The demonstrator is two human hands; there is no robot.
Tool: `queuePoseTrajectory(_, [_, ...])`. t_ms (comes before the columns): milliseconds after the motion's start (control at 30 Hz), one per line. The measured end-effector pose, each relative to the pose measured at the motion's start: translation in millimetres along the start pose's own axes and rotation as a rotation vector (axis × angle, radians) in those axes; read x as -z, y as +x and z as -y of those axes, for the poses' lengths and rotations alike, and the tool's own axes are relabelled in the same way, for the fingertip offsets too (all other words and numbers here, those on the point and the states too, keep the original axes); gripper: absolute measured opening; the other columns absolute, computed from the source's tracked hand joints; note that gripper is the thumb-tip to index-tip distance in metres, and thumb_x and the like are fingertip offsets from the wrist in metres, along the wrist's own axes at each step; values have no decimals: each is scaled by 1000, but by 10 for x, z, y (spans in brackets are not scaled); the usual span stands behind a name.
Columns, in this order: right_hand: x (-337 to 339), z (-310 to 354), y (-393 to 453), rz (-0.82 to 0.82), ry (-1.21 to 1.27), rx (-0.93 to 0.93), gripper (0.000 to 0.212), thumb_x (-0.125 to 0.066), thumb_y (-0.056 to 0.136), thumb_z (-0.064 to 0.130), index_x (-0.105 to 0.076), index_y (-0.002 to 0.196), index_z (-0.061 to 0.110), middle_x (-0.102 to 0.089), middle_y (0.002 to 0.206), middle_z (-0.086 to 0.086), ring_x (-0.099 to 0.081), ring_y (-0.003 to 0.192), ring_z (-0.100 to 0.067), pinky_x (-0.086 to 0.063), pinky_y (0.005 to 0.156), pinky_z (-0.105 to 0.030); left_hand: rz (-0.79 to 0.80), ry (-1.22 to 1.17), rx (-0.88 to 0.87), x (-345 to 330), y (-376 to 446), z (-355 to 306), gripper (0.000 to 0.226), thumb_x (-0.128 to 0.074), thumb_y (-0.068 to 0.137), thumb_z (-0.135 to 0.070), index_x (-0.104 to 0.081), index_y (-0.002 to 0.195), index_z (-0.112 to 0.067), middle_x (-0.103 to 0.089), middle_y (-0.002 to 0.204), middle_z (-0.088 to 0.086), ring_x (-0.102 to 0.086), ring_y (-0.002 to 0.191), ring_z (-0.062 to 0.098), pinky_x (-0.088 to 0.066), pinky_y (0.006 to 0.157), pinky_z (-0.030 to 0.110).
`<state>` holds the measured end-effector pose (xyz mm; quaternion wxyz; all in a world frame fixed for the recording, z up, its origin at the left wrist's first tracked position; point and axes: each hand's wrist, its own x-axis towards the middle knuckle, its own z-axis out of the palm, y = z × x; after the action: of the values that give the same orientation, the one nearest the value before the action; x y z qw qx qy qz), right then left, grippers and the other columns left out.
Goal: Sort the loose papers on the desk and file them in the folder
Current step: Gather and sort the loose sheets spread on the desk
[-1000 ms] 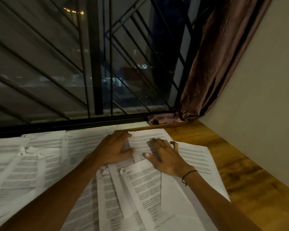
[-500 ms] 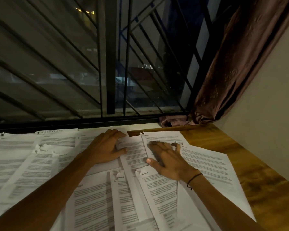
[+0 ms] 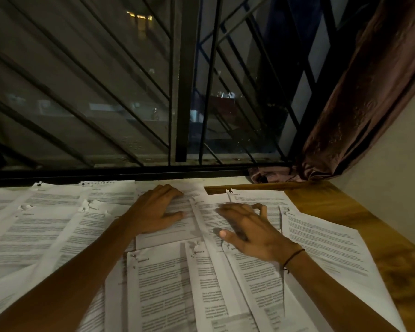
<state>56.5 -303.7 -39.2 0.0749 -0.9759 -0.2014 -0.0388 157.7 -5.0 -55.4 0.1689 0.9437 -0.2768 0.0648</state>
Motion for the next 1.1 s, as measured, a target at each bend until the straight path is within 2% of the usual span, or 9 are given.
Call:
queuePoseTrajectory(133, [-43, 163, 77, 38, -24, 25, 65, -29, 103, 69, -33, 158, 34, -31, 165, 13, -18, 152, -3, -5, 118, -42, 4, 8, -30, -29, -43, 9, 74, -55, 88, -73, -38, 149, -35, -42, 152, -11, -44, 133, 9, -39, 110, 35])
queuePoseTrajectory(267, [-14, 195, 74, -2, -86, -7, 64, -27, 103, 71, -41, 153, 34, -37, 160, 12, -26, 148, -5, -9, 114, -44, -2, -102, -31, -11, -112, -35, 78, -64, 86, -68, -33, 151, -38, -40, 154, -12, -43, 136, 8, -39, 111, 33])
queuePoseTrajectory(400, [-8, 348, 183, -3, -44, 36, 66, -27, 102, 71, -32, 158, 36, -30, 164, 15, -19, 151, -3, -6, 117, -43, -109, -260, 33, 177, -182, 110, 73, -70, 86, -62, -39, 147, -39, -45, 148, -11, -49, 131, 10, -46, 108, 39])
queuePoseTrajectory(500, [-54, 559, 328, 3, -39, 107, 66, -26, 103, 70, -29, 159, 36, -25, 166, 17, -13, 153, -1, -4, 118, -42, -146, -221, 94, 328, -264, 362, 67, -71, 84, -61, -43, 142, -41, -51, 141, -11, -54, 126, 11, -51, 103, 41])
queuePoseTrajectory(600, [-101, 698, 427, 39, -26, 129, 66, -28, 104, 69, -31, 159, 34, -29, 165, 16, -10, 154, -2, -2, 116, -40, -151, -171, 146, 436, -399, 584, 62, -73, 84, -56, -47, 138, -40, -54, 134, -11, -55, 120, 10, -51, 100, 39])
queuePoseTrajectory(667, [-113, 713, 438, 55, -22, 127, 64, -28, 104, 68, -36, 157, 32, -34, 163, 15, -12, 154, -2, 1, 115, -38, -125, -114, 154, 478, -502, 721, 64, -71, 83, -61, -47, 138, -41, -54, 132, -12, -55, 120, 10, -50, 101, 40])
queuePoseTrajectory(733, [-100, 707, 427, 64, -35, 110, 64, -27, 104, 68, -39, 155, 32, -35, 162, 15, -14, 153, -2, 1, 117, -42, -92, -81, 139, 516, -588, 840, 67, -66, 81, -68, -46, 139, -41, -54, 131, -13, -55, 119, 9, -50, 100, 38])
queuePoseTrajectory(900, [-92, 835, 518, 23, -78, 127, 66, -24, 102, 73, -38, 154, 35, -38, 158, 17, -20, 149, -2, -10, 118, -52, -82, -70, 147, 625, -686, 979, 69, -65, 82, -70, -43, 141, -41, -51, 137, -13, -51, 125, 10, -46, 104, 40])
queuePoseTrajectory(1100, [-194, 1142, 787, 10, -67, 192, 67, -27, 102, 72, -34, 158, 35, -33, 162, 16, -21, 150, -4, -11, 117, -47, -52, -48, 164, 626, -773, 1026, 74, -57, 77, -79, -44, 140, -42, -50, 139, -13, -50, 126, 11, -45, 104, 38])
